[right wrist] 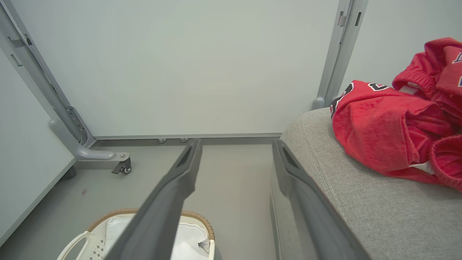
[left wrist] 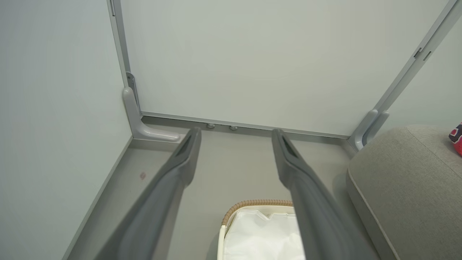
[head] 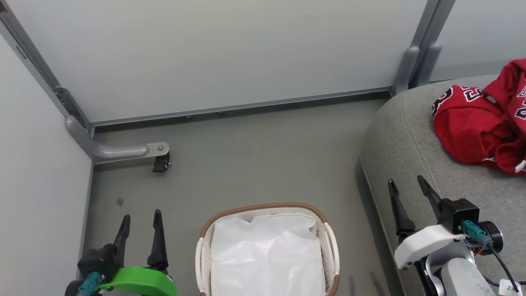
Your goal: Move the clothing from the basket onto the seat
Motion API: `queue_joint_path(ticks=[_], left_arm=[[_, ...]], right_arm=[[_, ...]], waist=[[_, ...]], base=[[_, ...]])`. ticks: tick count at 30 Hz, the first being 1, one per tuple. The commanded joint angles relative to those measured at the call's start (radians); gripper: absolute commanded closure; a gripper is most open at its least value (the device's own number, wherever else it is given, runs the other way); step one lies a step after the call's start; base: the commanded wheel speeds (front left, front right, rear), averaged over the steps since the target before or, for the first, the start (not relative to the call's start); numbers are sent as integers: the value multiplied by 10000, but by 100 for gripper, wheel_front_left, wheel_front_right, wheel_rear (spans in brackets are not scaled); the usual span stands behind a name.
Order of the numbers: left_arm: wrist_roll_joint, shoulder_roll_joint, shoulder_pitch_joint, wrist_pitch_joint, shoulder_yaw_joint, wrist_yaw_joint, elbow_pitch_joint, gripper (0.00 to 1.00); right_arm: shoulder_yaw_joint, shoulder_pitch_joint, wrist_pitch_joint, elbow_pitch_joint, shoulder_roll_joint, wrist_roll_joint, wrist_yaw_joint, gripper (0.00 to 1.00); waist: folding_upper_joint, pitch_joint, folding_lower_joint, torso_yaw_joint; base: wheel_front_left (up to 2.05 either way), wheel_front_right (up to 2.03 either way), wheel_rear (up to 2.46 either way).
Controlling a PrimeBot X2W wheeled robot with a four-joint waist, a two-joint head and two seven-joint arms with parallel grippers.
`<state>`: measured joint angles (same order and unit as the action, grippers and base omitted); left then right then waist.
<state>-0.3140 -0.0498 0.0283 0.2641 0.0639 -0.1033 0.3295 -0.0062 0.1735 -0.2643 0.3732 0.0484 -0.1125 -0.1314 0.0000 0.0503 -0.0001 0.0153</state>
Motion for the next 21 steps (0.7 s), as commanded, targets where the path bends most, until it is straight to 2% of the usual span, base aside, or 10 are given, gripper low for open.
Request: queue_joint_path(ticks=[1,15,16,21], left_arm=[[-88,-16,-165,3,-15,61,-56,0],[-284,-15,-242,3,31,91,-70,0],[-244,0,-120,0,33,65,-65,100],[-469,34,-132,-69,8,60,246,100]], right_arm=[[-9,-151,-1,-50,40,-60,14,0],[66,-266,-1,-181,40,-267,14,0],[73,-143,0,-138,0,-232,0,100],[20,-250,95,197,-73,-445,0,100]], waist=[[0,-41,1,-32],[0,-60,1,-26],[0,-59,1,-25],[0,-61,1,-22]], base=[[0,0,0],[0,0,0],[0,0,0],[0,0,0]])
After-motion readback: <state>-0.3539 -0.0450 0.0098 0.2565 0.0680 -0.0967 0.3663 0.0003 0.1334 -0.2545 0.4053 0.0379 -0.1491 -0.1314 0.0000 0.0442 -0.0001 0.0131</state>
